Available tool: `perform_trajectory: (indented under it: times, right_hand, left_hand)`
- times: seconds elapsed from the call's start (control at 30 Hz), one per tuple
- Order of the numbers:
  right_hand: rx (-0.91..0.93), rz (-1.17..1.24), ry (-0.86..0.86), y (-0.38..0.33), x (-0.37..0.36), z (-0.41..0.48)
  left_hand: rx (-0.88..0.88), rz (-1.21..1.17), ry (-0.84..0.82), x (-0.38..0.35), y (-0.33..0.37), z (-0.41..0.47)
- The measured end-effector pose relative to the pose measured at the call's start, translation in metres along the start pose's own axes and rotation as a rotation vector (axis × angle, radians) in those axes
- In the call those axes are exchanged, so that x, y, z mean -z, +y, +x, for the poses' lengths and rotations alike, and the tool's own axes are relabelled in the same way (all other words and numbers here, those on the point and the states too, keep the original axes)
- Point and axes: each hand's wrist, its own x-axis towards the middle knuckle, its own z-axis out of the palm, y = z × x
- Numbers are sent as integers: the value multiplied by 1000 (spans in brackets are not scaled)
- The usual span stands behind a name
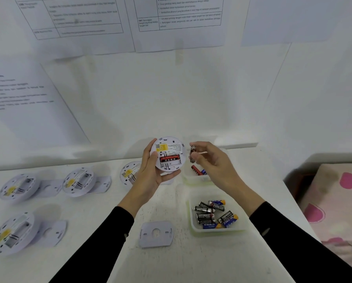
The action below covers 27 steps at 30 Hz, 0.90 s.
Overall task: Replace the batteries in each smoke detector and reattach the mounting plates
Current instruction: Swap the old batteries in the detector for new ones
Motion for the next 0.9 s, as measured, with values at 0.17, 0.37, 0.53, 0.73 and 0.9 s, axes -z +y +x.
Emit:
perform_trajectory:
  times: [0.17,0.37,0.53,0.73,0.9]
  right_hand:
    - [258,-284,-22,11,-11,-1]
    - [279,-246,50,2,-16,-1]
    - [129,-105,165,-5,-24,-2]
    - [100,-169,241,2,-32,-5]
    - [138,-175,301,12,-42,-5]
  left_hand:
    - [-6,0,-16,-6,0,-2]
    - [-24,-17,-1,-7,2,-2]
    - [-31,-11,0,-10,1,-2]
    - [-37,-3,3,-12,-1,-2]
    - [-30,-16,16,-16,-4,-1]
